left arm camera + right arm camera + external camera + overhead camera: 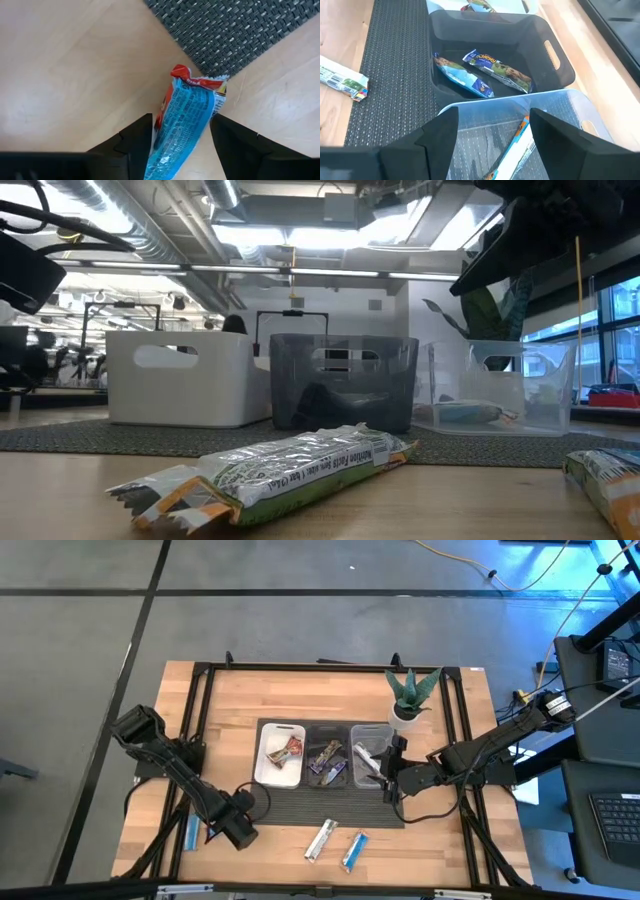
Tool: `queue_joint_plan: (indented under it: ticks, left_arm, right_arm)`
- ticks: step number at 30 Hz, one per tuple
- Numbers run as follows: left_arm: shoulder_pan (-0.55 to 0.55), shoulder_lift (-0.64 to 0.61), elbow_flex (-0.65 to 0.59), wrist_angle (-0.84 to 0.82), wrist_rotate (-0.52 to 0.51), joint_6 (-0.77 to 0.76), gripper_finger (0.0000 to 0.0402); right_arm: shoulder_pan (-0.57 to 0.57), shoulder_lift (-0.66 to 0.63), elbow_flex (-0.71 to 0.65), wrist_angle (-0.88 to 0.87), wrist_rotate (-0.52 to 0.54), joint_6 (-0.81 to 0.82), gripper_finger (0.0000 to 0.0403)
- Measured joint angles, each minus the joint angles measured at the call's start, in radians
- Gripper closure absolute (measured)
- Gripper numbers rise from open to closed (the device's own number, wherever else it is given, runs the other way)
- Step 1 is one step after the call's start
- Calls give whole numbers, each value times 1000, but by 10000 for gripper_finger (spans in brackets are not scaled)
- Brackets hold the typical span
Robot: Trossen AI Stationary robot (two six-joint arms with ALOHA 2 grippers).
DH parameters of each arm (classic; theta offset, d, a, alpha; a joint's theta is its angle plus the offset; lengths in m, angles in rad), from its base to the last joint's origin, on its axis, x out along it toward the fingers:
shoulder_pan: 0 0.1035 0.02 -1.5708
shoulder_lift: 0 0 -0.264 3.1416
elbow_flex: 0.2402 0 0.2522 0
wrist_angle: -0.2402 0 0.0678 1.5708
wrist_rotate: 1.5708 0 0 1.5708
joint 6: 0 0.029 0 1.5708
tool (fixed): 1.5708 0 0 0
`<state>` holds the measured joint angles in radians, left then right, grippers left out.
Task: Pick and place Granola Bars by type
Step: Put the red granola bar into the white bin
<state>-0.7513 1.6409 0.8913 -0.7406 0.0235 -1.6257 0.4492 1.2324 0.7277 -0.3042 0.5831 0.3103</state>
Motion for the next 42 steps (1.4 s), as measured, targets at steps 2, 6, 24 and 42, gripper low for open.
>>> queue_joint_plan:
  ticks: [2,6,24,42]
  left_arm:
    - [0,0,0,-1,0,27,217]
    - [0,0,0,-3,-16,88,240]
    - [-7,-8,0,-2,-53,182,322]
    - [155,-312,0,23,-209,381,323]
  right_arm:
    - [0,0,0,0,0,0,155]
    - [0,0,0,-1,0,0,155]
    - [0,0,0,-4,0,-3,155]
    - [0,0,0,-2,0,-5,155]
